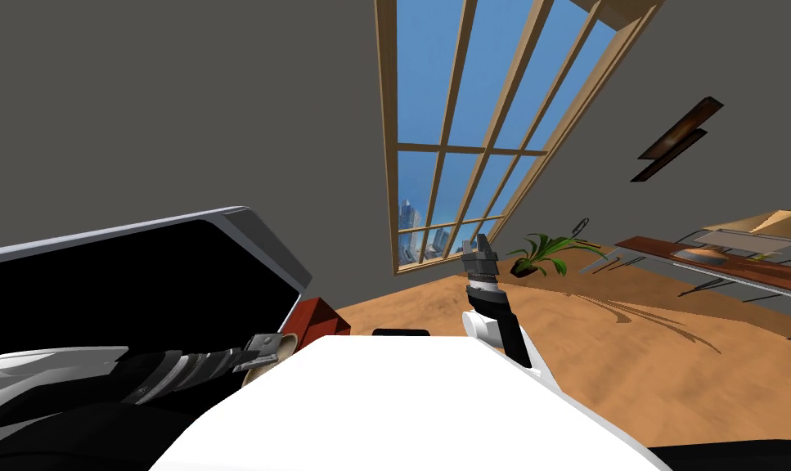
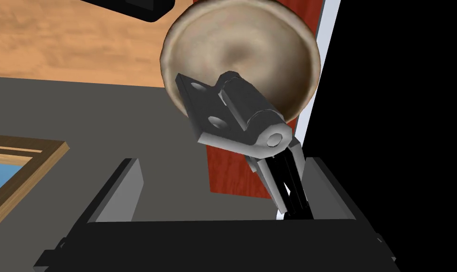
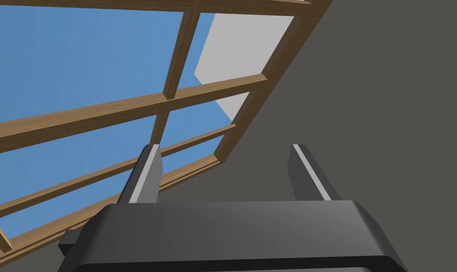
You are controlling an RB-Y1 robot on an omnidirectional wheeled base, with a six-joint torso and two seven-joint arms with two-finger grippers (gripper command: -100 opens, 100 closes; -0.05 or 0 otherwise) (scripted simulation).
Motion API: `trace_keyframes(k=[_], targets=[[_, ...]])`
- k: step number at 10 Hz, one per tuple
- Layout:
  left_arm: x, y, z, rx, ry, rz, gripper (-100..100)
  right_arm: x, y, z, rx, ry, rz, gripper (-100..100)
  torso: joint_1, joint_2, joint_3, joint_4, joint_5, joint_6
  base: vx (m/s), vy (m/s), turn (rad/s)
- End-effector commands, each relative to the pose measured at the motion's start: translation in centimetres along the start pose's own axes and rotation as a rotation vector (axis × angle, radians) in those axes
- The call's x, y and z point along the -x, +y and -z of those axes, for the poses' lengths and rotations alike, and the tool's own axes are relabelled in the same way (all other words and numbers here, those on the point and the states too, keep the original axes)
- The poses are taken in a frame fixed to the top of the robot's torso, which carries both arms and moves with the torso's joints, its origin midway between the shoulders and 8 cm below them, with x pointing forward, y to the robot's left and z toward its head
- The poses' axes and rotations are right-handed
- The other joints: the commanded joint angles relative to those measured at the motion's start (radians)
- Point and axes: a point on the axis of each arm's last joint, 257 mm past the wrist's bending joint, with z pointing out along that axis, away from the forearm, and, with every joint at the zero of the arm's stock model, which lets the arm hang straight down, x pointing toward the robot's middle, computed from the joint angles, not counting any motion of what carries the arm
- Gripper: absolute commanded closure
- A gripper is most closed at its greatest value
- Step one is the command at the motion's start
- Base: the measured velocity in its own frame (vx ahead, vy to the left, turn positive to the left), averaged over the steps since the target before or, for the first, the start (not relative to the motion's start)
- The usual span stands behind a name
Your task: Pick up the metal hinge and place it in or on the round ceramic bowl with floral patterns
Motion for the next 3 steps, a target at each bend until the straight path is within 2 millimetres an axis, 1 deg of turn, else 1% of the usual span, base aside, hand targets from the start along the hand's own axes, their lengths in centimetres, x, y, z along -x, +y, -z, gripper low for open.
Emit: trace_keyframes(k=[1, 3], targets=[[0.0, 0.0, 0.0, 0.0, 0.0, 0.0, 0, 0.0, 0.0, 0.0, 0.0, 0.0, 0.0, 0, 0.0, 0.0, 0.0, 0.0, 0.0, 0.0, 0.0, 0.0, 0.0], [0.0, 0.0, 0.0, 0.0, 0.0, 0.0, 0, 0.0, 0.0, 0.0, 0.0, 0.0, 0.0, 0, 0.0, 0.0, 0.0, 0.0, 0.0, 0.0, 0.0, 0.0, 0.0]])
